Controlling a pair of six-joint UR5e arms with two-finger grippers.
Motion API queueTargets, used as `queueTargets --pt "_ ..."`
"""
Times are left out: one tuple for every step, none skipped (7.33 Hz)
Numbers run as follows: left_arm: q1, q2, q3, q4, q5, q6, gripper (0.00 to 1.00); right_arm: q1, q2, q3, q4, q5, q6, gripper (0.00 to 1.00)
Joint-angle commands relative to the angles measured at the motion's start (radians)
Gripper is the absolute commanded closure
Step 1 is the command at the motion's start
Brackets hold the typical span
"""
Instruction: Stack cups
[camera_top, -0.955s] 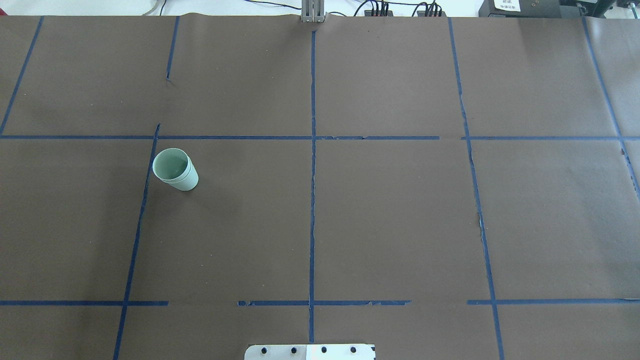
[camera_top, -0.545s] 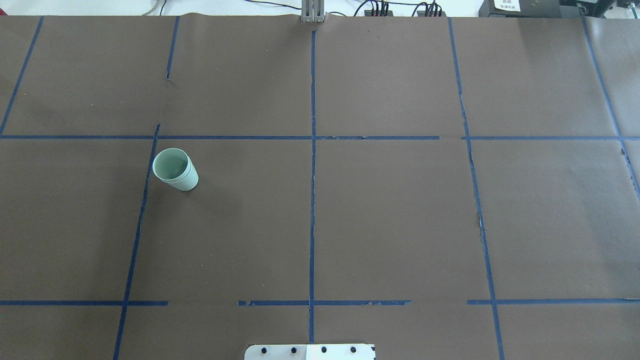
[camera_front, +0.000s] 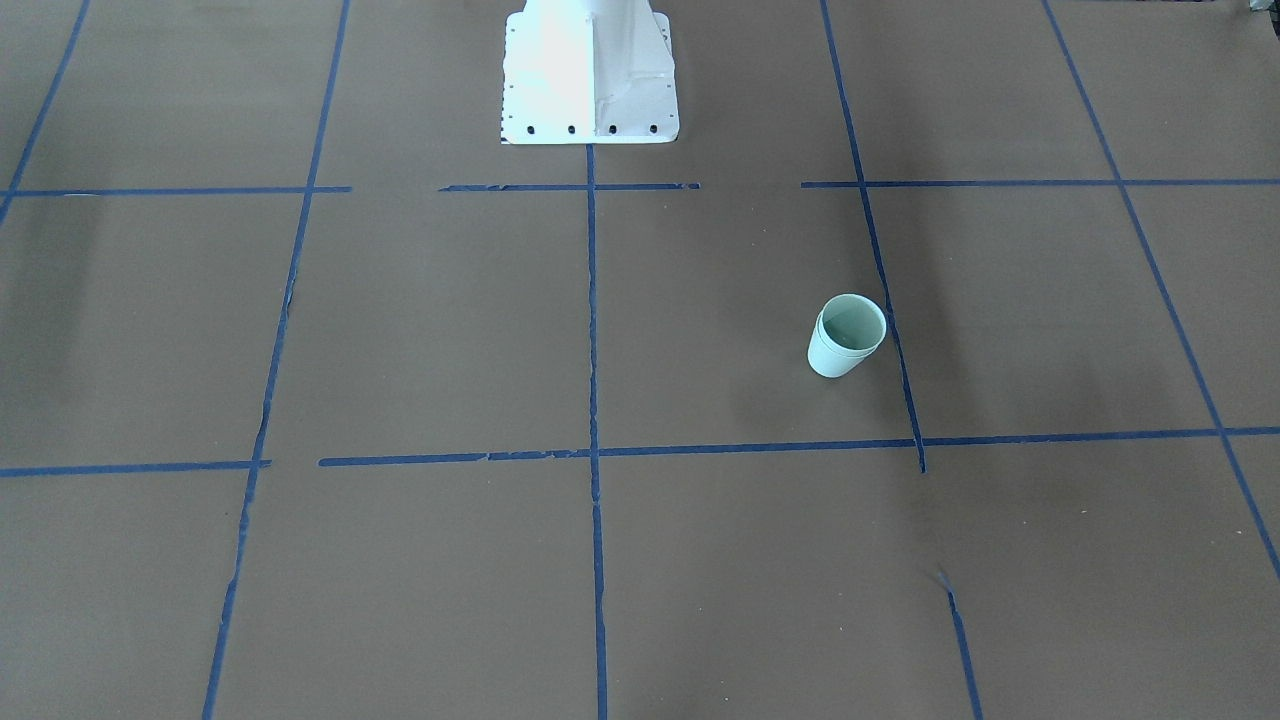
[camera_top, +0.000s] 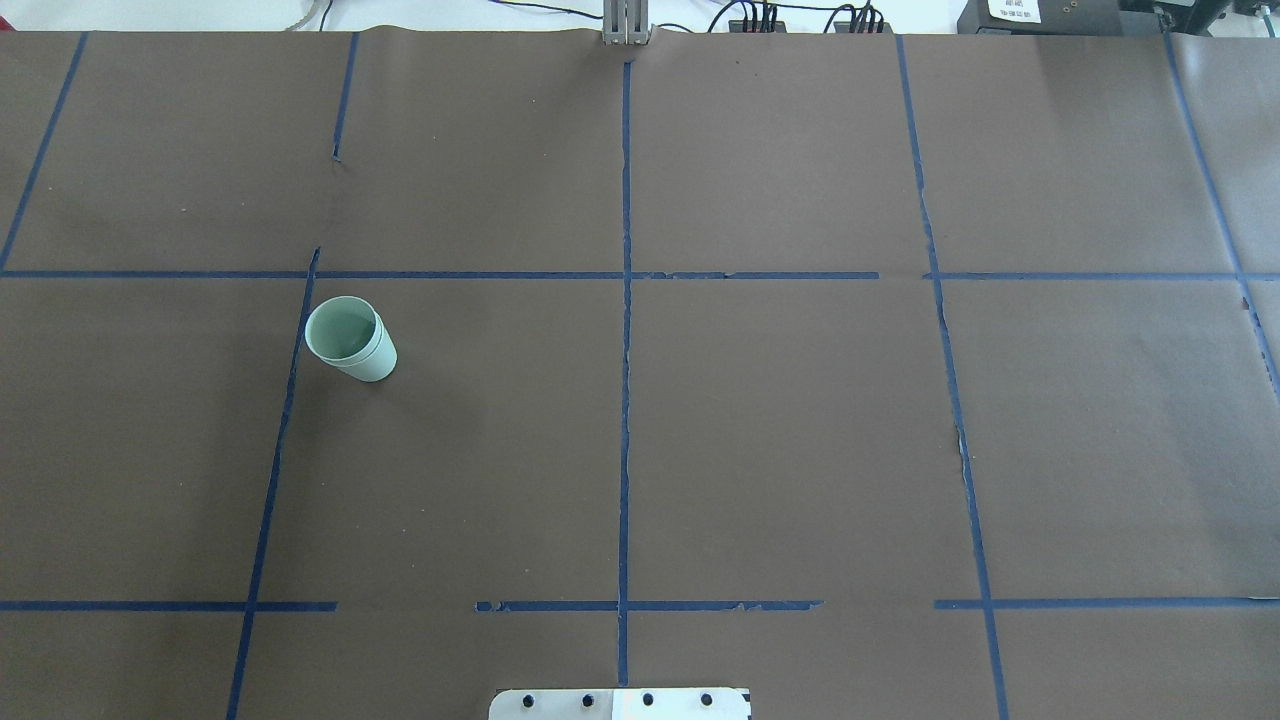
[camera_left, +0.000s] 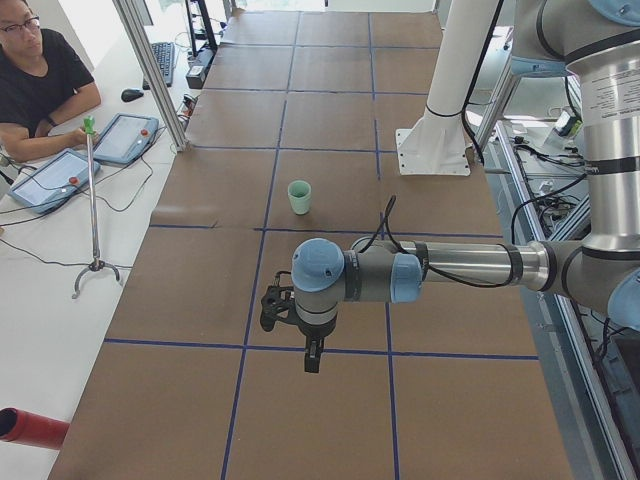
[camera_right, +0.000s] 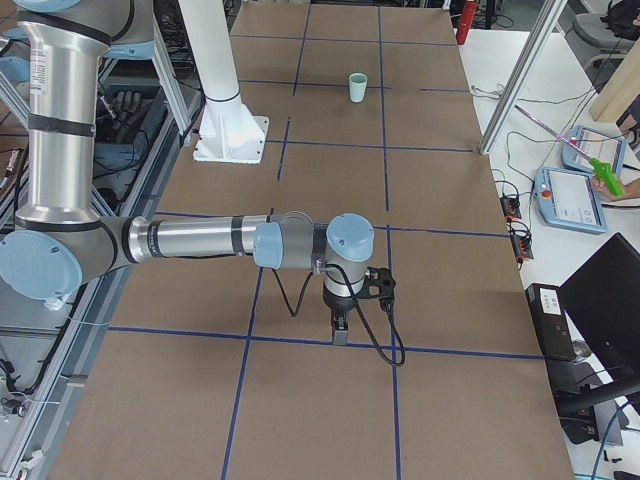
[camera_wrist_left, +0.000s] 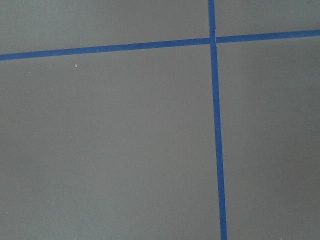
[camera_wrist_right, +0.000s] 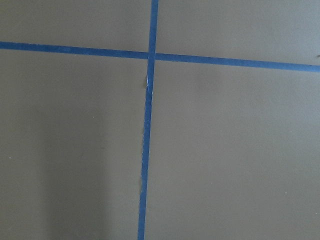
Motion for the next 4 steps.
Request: queueTargets --pt "0.0 -0.009 0.003 0.001 -0.014 0.002 0.0 0.0 0.0 0.0 0.0 0.001 0.0 0.0" --pt "0.0 -0.012 0.003 0.001 -0.014 0.004 0.0 0.0 0.0 0.0 0.0 0.0 0.0 0.0" --pt "0.0 -0.014 0.004 0.003 -0.014 0.004 0.0 0.0 0.0 0.0 0.0 0.001 0.0 0.0" --pt "0.0 -0.015 -0.005 0.004 -0.014 0.004 0.0 0.0 0.0 0.0 0.0 0.001 0.0 0.0"
